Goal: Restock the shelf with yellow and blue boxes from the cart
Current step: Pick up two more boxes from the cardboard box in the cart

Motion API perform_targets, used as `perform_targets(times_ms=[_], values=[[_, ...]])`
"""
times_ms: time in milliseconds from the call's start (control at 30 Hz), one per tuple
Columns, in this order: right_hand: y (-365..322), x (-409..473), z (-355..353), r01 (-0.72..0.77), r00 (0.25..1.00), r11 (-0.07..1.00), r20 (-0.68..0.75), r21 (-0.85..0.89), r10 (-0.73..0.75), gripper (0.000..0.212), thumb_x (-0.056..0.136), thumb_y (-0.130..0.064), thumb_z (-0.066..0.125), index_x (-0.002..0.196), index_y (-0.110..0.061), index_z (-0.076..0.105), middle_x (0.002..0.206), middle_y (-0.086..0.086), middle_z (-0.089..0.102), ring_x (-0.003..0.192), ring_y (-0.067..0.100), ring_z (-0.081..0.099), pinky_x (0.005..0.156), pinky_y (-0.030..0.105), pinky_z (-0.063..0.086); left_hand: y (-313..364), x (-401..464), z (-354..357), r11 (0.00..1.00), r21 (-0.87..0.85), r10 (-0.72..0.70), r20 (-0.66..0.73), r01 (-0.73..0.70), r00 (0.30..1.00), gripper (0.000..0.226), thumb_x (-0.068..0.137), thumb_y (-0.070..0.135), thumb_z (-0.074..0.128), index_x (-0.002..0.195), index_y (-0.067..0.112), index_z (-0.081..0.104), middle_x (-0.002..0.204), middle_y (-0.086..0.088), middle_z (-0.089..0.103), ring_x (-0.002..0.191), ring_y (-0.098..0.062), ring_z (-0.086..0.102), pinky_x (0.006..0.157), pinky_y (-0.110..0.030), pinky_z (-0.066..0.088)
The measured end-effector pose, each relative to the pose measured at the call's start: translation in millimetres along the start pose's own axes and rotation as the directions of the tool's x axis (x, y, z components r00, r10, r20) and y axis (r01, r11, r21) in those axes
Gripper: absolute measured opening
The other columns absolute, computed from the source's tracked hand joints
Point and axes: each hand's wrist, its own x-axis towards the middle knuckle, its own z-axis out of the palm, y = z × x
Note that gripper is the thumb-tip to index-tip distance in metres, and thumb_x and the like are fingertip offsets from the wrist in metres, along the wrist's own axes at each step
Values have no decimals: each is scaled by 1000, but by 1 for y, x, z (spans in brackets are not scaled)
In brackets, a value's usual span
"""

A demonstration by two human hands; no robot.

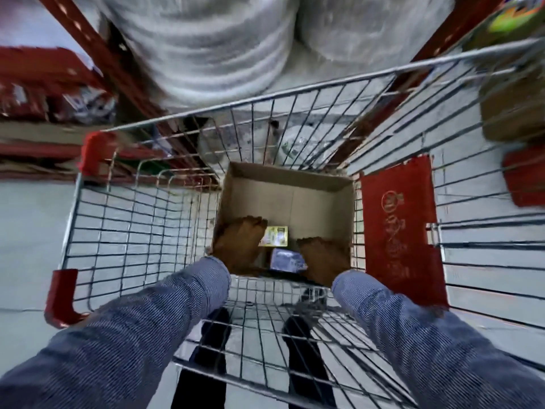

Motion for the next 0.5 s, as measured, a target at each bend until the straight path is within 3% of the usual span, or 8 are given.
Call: perform_targets(times_ms=[100, 333, 500], values=[[-1, 12, 22, 1, 1000, 999, 23, 54, -3, 30, 83, -11, 66, 113, -10, 61, 117, 15, 64, 105, 32, 62, 83, 38, 51, -11, 5, 19, 997, -72, -3, -3, 2, 1000, 70, 78, 14, 72, 139, 4, 40, 135, -24, 53, 121, -41, 51, 101, -50, 45], [4, 23, 27, 35, 999, 991, -2, 130, -35, 30, 84, -26, 70, 108, -11, 61, 110, 17, 60, 98, 32, 60, 78, 36, 49, -10, 16, 12, 996, -71, -59, 11, 60, 998, 54, 71, 12, 79, 121, 14, 56, 118, -11, 66, 105, -30, 63, 88, -44, 54], [7, 13, 2, 30, 997, 996, -79, 82, -23, 37, 74, -30, 79, 104, -16, 62, 107, 11, 63, 94, 27, 62, 70, 29, 46, -2, 12, -21, 990, -101, -109, -96, 99, 989, 51, 66, 23, 83, 112, 18, 62, 108, -8, 71, 95, -27, 66, 79, -39, 57]])
